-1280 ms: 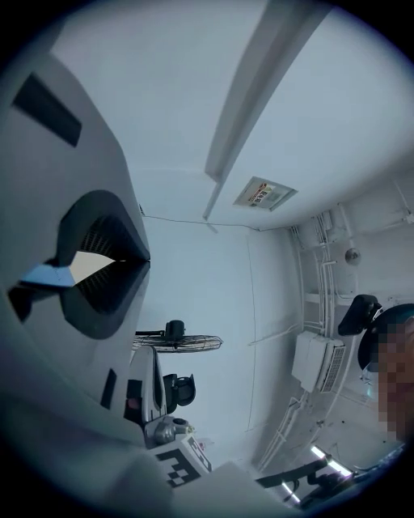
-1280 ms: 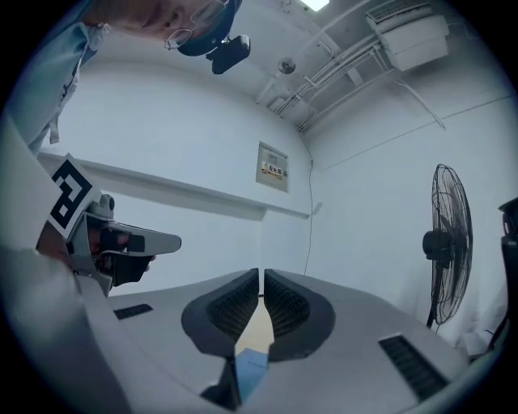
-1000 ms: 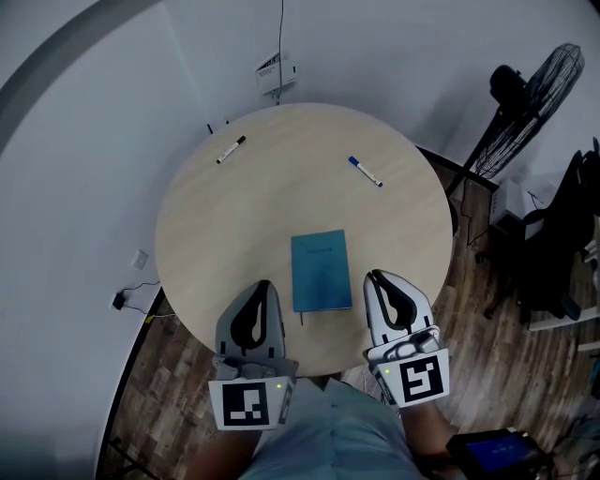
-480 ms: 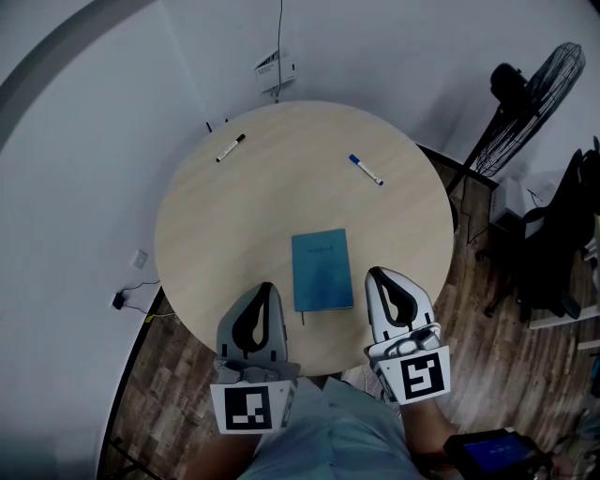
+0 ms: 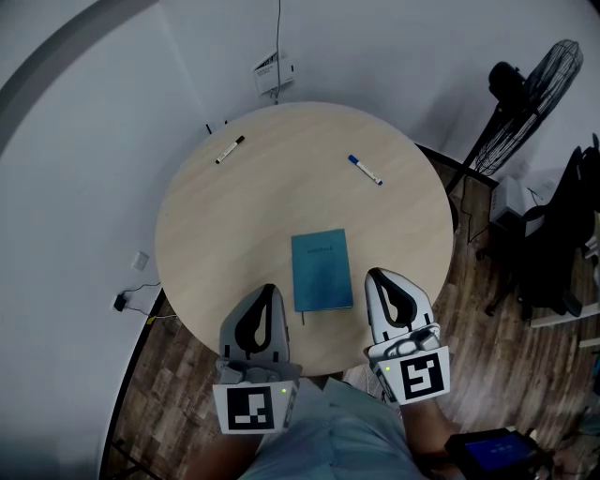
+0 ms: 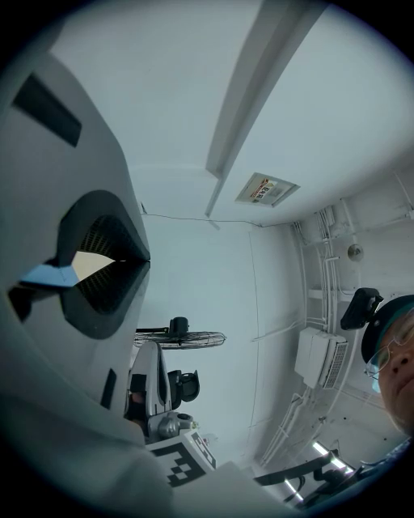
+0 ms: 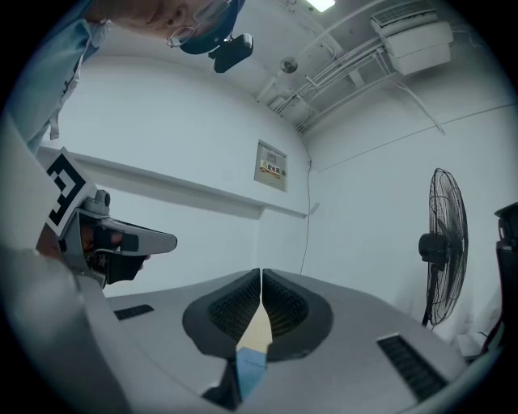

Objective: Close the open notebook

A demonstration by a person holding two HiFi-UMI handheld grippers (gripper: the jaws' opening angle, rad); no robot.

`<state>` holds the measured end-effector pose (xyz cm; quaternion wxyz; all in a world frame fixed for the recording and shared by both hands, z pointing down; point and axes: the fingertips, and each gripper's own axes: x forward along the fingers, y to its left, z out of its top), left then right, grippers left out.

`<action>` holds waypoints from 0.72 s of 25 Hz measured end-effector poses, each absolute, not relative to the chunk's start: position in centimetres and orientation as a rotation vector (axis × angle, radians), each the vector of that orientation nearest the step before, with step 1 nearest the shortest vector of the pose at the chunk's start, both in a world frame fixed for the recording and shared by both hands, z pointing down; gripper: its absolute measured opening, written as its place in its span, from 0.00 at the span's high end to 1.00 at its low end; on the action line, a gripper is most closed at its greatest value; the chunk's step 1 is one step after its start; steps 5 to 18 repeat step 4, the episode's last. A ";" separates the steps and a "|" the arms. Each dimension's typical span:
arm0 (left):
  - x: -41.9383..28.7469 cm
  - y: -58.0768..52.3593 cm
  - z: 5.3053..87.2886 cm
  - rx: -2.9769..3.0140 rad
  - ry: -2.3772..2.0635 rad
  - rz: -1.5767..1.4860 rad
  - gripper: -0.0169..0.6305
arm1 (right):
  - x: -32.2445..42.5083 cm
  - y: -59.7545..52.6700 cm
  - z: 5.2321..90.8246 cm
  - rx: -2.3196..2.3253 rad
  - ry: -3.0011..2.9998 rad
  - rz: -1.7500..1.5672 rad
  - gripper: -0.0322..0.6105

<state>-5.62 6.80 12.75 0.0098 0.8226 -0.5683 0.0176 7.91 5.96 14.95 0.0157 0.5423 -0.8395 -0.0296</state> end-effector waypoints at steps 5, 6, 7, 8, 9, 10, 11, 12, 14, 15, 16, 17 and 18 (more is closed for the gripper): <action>-5.6 6.6 12.7 2.571 -1.776 0.057 0.94 | 8.0 5.9 15.3 1.685 -2.608 -0.091 0.88; -5.6 6.6 12.7 2.571 -1.776 0.057 0.94 | 8.0 5.9 15.3 1.685 -2.608 -0.091 0.88; -5.6 6.6 12.7 2.571 -1.776 0.057 0.94 | 8.0 5.9 15.3 1.685 -2.608 -0.091 0.88; -5.6 6.6 12.7 2.571 -1.776 0.057 0.94 | 8.0 5.9 15.3 1.685 -2.608 -0.091 0.88; -5.6 6.6 12.7 2.571 -1.776 0.057 0.94 | 8.0 5.9 15.3 1.685 -2.608 -0.091 0.88; -5.6 6.6 12.7 2.571 -1.776 0.057 0.94 | 8.0 5.9 15.3 1.685 -2.608 -0.091 0.88; -5.6 6.6 12.7 2.571 -1.776 0.057 0.94 | 8.0 5.9 15.3 1.685 -2.608 -0.091 0.88; -5.6 6.6 12.7 2.571 -1.776 0.057 0.94 | 8.0 5.9 15.3 1.685 -2.608 -0.091 0.88; -5.6 6.6 12.7 2.571 -1.776 0.057 0.94 | 8.0 5.9 15.3 1.685 -2.608 -0.091 0.88; -5.6 6.6 12.7 2.571 -1.776 0.057 0.94 | 8.0 5.9 15.3 1.685 -2.608 -0.091 0.88; -5.6 6.6 12.7 2.571 -1.776 0.057 0.94 | 8.0 5.9 15.3 1.685 -2.608 -0.091 0.88; -5.6 6.6 12.7 2.571 -1.776 0.057 0.94 | 8.0 5.9 15.3 1.685 -2.608 -0.091 0.88; -5.6 6.6 12.7 2.571 -1.776 0.057 0.94 | 8.0 5.9 15.3 1.685 -2.608 -0.091 0.88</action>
